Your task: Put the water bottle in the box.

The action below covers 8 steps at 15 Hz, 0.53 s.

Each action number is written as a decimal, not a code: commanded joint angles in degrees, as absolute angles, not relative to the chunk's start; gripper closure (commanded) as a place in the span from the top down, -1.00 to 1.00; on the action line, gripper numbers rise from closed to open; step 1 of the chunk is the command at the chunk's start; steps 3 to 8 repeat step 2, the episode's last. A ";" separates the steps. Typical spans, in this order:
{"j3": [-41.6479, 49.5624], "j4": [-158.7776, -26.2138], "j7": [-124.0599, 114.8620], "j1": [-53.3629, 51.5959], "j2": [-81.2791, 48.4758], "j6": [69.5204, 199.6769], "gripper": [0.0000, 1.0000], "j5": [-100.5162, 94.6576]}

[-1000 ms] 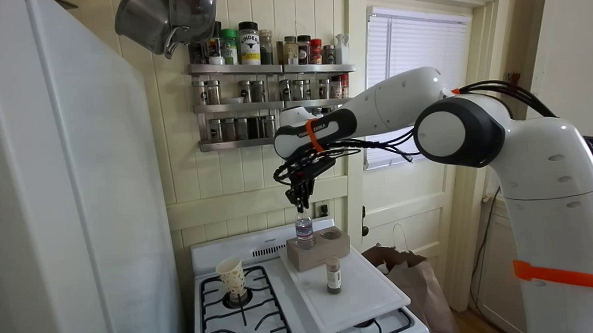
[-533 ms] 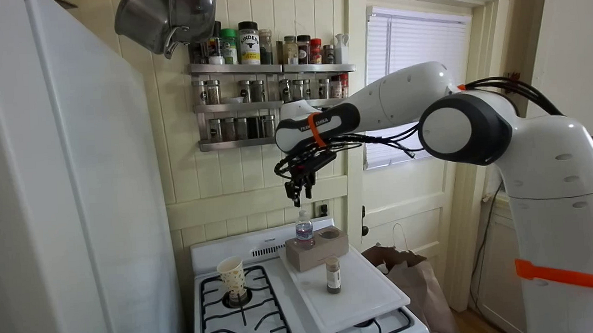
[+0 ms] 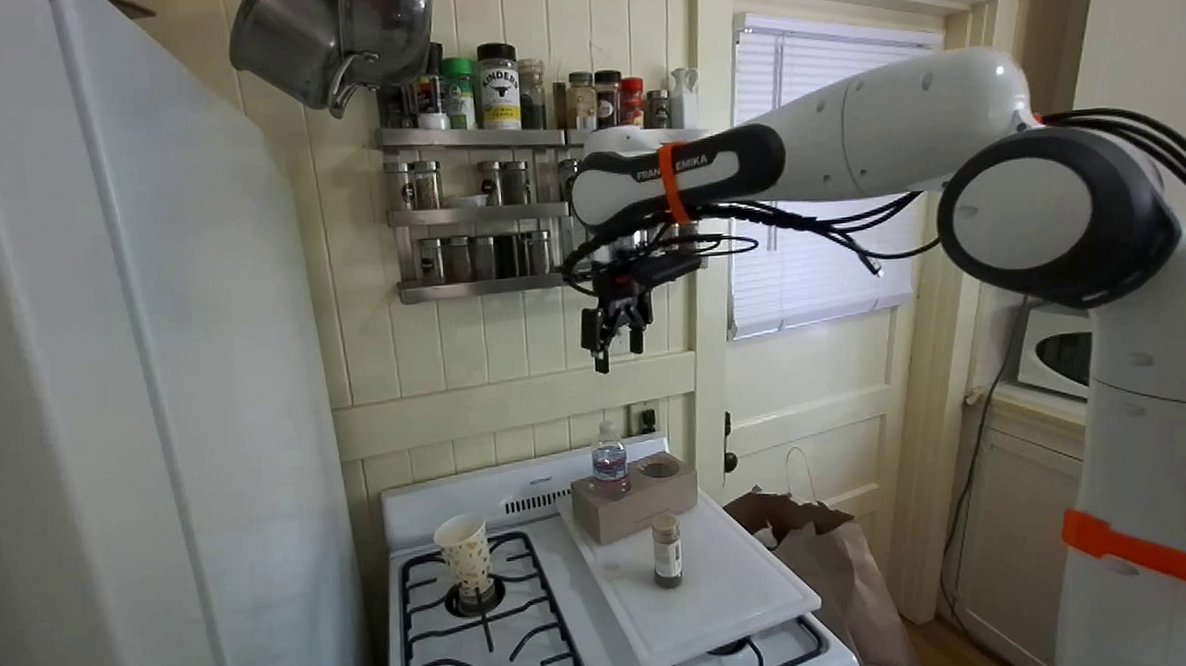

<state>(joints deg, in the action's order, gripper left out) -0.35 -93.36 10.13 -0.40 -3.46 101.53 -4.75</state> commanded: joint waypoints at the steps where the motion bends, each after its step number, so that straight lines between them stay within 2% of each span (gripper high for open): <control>1: -1.37 -102.60 4.55 -1.33 4.76 98.22 0.99 -2.40; 2: -0.98 -96.42 7.48 -0.84 0.01 98.49 0.99 -3.76; 8: -0.98 -96.42 7.48 -0.84 0.01 98.49 0.99 -3.76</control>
